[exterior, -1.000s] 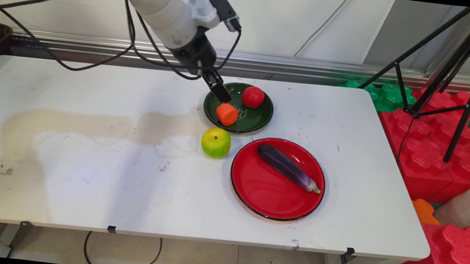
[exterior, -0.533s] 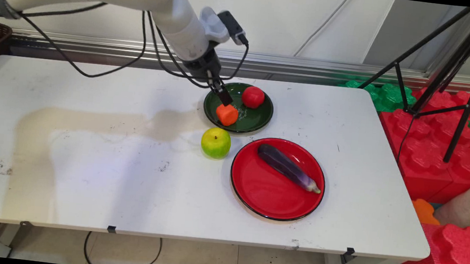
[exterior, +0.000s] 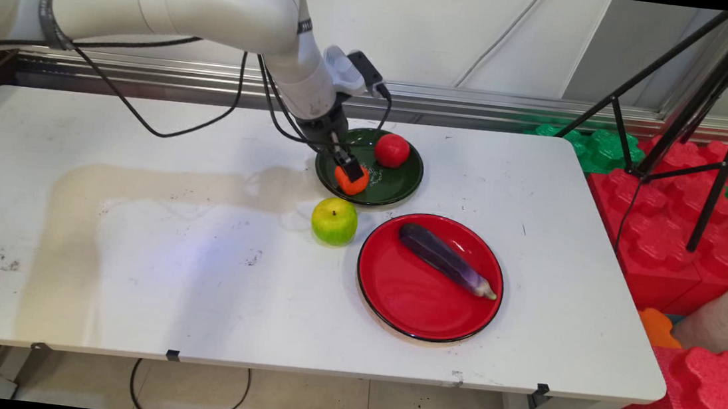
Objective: Pick up the mandarin from the green plate, then place the picked object on the red plate
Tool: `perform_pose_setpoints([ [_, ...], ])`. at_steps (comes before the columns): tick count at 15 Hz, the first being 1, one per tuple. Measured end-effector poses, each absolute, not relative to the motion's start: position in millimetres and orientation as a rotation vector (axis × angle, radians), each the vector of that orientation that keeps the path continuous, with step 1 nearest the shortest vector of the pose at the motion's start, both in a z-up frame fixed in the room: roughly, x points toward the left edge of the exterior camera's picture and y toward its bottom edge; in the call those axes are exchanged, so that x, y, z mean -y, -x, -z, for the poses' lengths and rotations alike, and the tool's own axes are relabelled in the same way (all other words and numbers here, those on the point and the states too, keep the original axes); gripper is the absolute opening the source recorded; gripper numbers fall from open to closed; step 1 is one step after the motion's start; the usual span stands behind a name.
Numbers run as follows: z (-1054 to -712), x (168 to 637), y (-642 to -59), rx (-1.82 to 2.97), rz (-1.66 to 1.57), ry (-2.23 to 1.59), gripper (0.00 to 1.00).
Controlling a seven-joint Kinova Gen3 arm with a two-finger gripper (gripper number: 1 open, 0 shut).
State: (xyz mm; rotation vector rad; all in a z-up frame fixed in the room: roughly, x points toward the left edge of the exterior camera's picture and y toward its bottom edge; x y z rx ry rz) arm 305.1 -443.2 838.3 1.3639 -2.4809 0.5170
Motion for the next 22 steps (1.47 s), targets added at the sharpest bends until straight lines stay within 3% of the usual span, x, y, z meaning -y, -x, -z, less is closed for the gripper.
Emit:
perform_pose_setpoints([
  [10, -809.1, 458.2, -300.7, 2.463, -0.474, -1.384, 1.00],
  [11, -808.0, 458.7, -300.6, 2.462, -0.470, -1.384, 0.00],
  [18, -811.4, 458.0, -301.9, 2.444, -0.478, -1.380, 0.00],
  [22, -833.2, 449.4, -303.3, 2.444, -0.512, -1.347, 0.00],
])
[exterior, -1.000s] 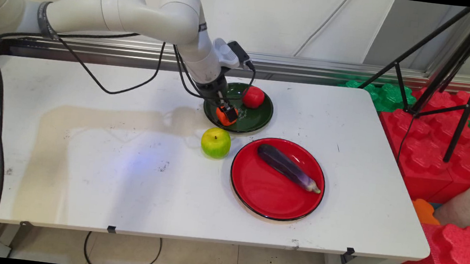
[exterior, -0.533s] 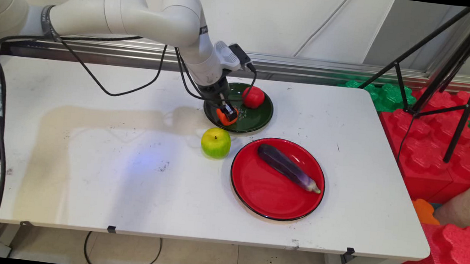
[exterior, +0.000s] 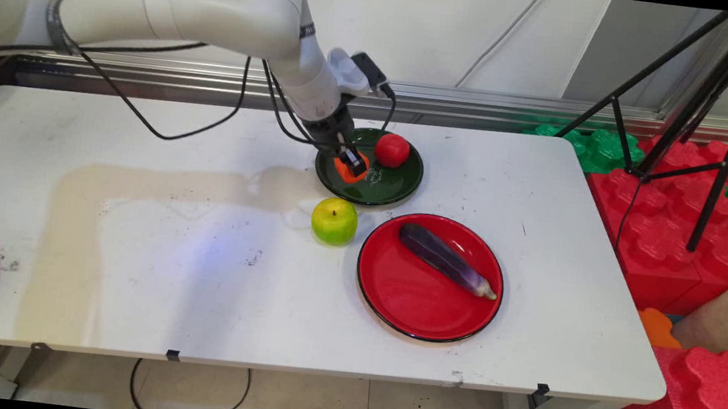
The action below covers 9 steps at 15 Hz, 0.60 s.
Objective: Place the picked object on the red plate
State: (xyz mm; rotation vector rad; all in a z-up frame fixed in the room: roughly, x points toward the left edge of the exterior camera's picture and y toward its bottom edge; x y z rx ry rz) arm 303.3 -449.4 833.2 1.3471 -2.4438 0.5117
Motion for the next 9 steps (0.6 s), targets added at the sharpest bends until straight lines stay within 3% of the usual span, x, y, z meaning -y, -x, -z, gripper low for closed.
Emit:
perform_pose_setpoints([
  [5, -896.4, 418.1, -293.4, 2.483, -0.540, -1.141, 0.00],
  [9, -925.6, 392.2, -281.2, 2.515, -0.510, -0.998, 0.00],
])
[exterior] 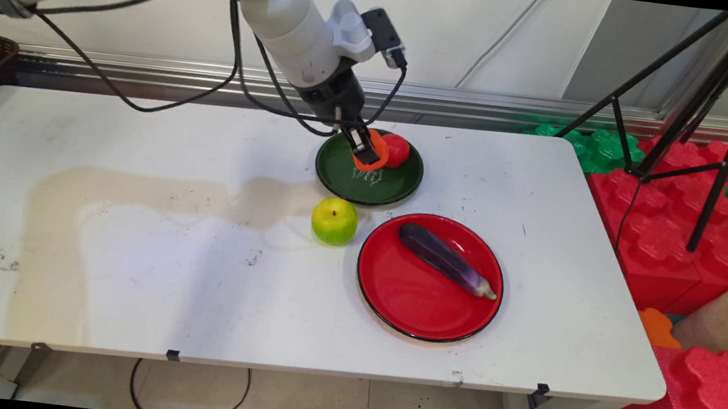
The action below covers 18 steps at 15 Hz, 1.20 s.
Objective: Place the picked object on the red plate
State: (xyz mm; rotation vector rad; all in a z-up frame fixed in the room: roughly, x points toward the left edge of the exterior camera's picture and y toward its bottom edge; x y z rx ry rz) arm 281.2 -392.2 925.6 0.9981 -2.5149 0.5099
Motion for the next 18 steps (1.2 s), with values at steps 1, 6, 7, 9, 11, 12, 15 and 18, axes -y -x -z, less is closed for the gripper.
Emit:
perform_pose_setpoints([
  [1, -932.8, 383.3, -276.6, 2.523, -0.495, -0.958, 0.00],
  [6, -956.9, 336.6, -248.1, 2.554, -0.384, -0.774, 0.00],
  [7, -957.8, 330.1, -242.8, 2.559, -0.363, -0.745, 0.00],
  [9, -957.4, 321.9, -234.2, 2.564, -0.333, -0.702, 0.00],
  [11, -952.2, 315.4, -222.5, 2.568, -0.299, -0.656, 0.00],
  [12, -948.4, 314.3, -217.3, 2.570, -0.285, -0.640, 0.00],
  [15, -931.1, 314.3, -201.0, 2.576, -0.247, -0.608, 0.00],
  [18, -908.5, 315.9, -187.9, 2.593, -0.211, -0.599, 0.00],
])
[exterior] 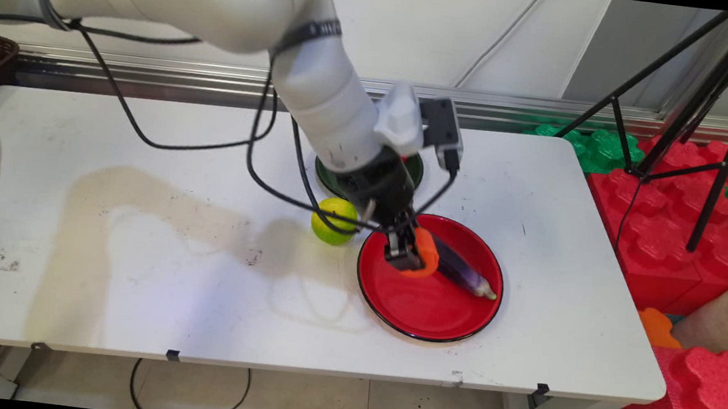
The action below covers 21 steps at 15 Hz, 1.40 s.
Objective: Place the picked object on the red plate
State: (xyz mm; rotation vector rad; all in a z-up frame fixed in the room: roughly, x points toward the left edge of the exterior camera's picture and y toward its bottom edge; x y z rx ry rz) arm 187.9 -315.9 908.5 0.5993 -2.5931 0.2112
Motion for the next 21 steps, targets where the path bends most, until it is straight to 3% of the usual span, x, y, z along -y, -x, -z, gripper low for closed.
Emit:
perform_pose_setpoints([
  [10, -836.8, 323.2, -163.6, 2.633, -0.188, -0.637, 0.00],
  [21, -801.9, 331.2, -153.3, 2.629, -0.220, -0.652, 0.00],
])
